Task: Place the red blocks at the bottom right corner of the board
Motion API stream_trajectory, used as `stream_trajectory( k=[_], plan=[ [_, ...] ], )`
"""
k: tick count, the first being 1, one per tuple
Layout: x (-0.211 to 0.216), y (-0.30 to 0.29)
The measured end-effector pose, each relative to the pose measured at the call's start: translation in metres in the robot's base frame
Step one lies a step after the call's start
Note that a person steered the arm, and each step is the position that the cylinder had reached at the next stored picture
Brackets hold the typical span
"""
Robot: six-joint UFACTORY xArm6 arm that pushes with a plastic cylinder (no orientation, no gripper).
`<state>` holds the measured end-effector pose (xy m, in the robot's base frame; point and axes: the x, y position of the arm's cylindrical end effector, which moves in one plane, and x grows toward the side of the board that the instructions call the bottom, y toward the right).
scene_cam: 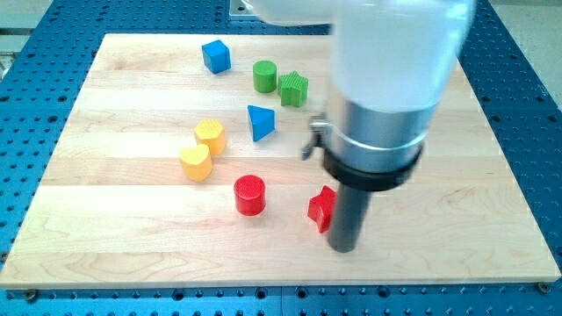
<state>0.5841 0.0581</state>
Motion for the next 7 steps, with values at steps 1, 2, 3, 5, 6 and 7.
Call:
stream_trajectory(
  k=[1, 2, 3, 5, 6, 7],
  plan=[
    [0.0, -0.112],
    [-0.041, -0.124],
    [-0.051, -0.122],
    [-0.075, -0.107],
    [-0.083, -0.069],
    [-0.057, 0.002]
  ],
)
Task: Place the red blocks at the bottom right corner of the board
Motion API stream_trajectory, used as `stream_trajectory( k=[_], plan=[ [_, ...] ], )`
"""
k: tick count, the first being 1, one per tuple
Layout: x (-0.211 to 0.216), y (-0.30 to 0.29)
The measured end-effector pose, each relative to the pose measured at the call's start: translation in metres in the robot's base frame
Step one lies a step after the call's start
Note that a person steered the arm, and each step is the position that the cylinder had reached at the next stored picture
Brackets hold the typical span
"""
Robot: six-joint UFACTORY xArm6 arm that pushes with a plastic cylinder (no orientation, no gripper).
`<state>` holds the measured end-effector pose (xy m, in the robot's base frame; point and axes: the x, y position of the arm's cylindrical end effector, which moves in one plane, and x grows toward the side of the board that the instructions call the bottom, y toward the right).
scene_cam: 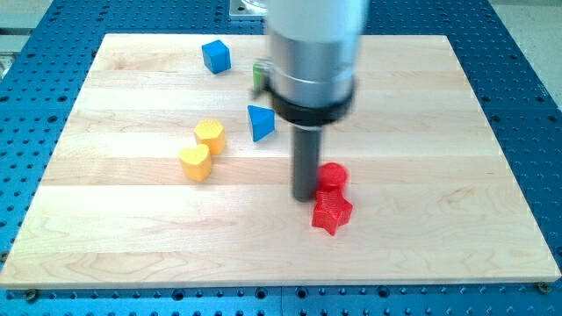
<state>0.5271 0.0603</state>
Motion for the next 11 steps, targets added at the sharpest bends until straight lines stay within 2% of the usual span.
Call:
stream_trajectory(
  k=[1, 2, 4, 5, 6, 8, 9, 10, 11],
  plan=[
    [0.016, 0.048],
    [0.016, 0.008],
    [0.021, -0.036],
    [0.036, -0.025],
    [0.043, 0.071],
    [0.063, 0.002],
    [0.092, 0.019],
    [0.092, 0.099],
    [0.085, 0.122]
  ],
)
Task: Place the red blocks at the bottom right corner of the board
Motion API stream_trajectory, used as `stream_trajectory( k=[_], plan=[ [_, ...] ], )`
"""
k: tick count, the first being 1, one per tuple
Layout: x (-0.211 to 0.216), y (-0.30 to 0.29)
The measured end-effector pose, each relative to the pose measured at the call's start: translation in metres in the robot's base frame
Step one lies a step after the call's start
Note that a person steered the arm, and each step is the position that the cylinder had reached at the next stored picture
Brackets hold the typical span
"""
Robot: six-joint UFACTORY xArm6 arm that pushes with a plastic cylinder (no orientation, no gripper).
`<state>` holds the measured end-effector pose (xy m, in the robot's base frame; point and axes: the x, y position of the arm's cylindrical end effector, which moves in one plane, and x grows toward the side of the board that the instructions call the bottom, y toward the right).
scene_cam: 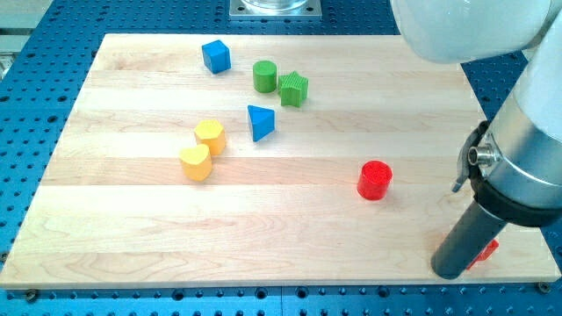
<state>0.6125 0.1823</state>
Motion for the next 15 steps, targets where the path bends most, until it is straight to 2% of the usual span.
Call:
stream_trajectory(
  k=[2, 4, 5, 6, 7, 8, 9, 10, 11, 12, 14, 15],
  plan=[
    [0.002, 0.046],
    [-0.007, 0.159],
    [-0.025, 0.114],
    [-0.028, 0.112],
    [-0.097, 0.124],
    [-0.171, 0.078],
    [-0.171, -0.021],
    [-0.144, -0.025],
    [-0.176, -0.07],
    [-0.132, -0.089],
    [-0.092, -0.048],
    [-0.068, 0.01]
  ],
)
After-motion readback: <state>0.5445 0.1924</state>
